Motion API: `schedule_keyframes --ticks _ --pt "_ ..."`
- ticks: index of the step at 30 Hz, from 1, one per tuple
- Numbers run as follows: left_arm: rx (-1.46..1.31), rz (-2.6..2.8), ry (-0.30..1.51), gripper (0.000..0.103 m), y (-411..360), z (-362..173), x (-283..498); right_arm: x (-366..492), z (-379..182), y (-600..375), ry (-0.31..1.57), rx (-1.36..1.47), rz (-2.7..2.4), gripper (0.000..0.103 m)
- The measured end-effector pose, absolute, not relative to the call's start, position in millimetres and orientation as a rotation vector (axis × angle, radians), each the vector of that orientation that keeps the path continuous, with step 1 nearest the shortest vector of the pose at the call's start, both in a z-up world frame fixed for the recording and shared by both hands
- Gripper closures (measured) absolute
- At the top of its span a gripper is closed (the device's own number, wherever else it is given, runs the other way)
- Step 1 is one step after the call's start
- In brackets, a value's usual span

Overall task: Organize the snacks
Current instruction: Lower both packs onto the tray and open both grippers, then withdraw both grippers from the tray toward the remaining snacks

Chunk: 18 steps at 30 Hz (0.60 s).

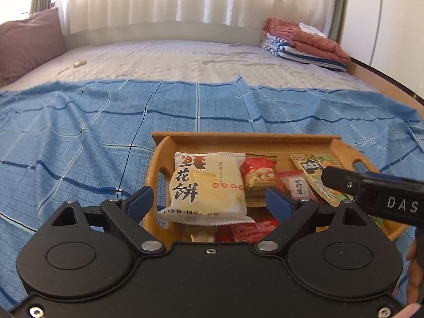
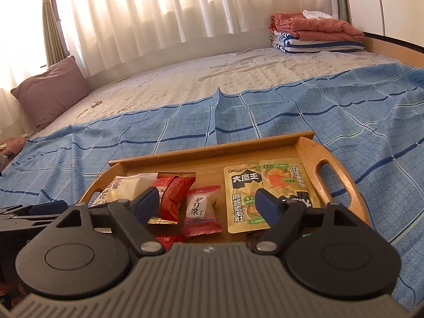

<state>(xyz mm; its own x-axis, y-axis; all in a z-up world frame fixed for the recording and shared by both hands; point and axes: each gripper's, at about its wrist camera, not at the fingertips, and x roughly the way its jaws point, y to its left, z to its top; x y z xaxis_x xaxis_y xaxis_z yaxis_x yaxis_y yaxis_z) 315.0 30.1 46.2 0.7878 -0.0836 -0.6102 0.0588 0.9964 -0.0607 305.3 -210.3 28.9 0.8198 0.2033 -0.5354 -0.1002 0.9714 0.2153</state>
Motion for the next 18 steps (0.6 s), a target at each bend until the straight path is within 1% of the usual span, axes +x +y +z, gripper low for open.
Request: schedule_keyframes --ticks 10,14,18 --pt "0.015 -0.16 0.595 0.01 18 74 234 246 54 -238 0.551 0.117 0.149 0.011" --pt "0.056 -0.188 0.565 0.009 13 77 199 220 58 -255 0.551 0.104 0.127 0.008" --pt "0.07 -0.215 0.559 0.009 8 78 167 198 53 -270 0.568 0.106 0.103 0.007"
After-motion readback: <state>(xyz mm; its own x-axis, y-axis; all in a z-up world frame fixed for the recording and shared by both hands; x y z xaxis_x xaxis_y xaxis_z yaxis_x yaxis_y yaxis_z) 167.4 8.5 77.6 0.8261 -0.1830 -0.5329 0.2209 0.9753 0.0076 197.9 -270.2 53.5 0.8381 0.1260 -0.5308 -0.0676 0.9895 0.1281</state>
